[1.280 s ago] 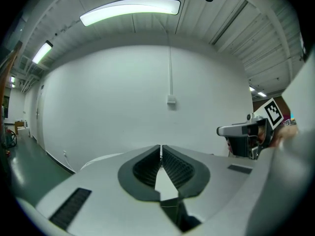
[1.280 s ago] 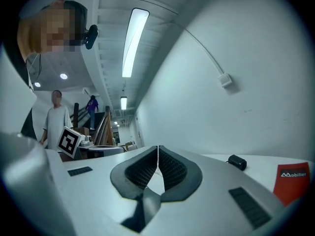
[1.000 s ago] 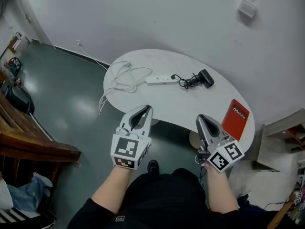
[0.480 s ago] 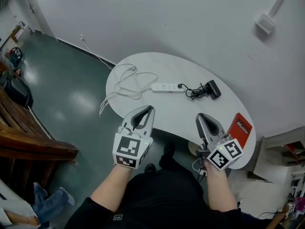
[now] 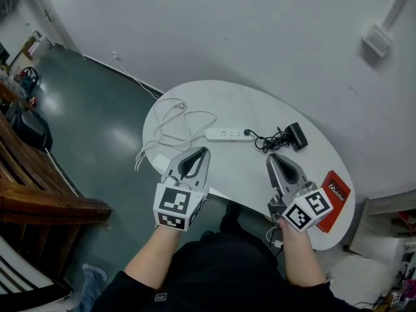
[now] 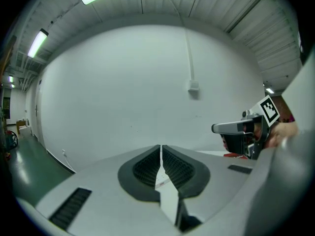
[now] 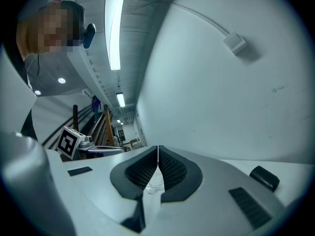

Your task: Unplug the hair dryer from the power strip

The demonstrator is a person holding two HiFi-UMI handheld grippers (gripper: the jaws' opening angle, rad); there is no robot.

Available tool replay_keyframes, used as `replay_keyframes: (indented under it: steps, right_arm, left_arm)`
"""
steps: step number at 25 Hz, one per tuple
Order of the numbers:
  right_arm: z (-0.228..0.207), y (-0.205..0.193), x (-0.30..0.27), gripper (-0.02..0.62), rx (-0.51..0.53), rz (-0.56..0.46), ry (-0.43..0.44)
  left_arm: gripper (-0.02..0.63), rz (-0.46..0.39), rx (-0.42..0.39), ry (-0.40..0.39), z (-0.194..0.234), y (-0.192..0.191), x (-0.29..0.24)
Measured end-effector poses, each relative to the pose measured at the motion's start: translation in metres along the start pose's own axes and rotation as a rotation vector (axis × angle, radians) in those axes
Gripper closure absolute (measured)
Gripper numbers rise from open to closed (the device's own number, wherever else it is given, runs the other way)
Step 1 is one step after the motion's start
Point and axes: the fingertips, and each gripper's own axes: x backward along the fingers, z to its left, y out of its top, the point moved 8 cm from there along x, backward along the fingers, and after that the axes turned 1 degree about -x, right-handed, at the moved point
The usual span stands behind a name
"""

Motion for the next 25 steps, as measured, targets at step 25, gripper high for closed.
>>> replay_keyframes:
  steps: [25]
  right_arm:
    - [-0.144, -0.002, -0.070, 0.560, -0.083, 0.152, 0.065]
  left_arm:
    - [0.583, 0.204, -0.098, -0.018, 0.012, 0.005, -0.157]
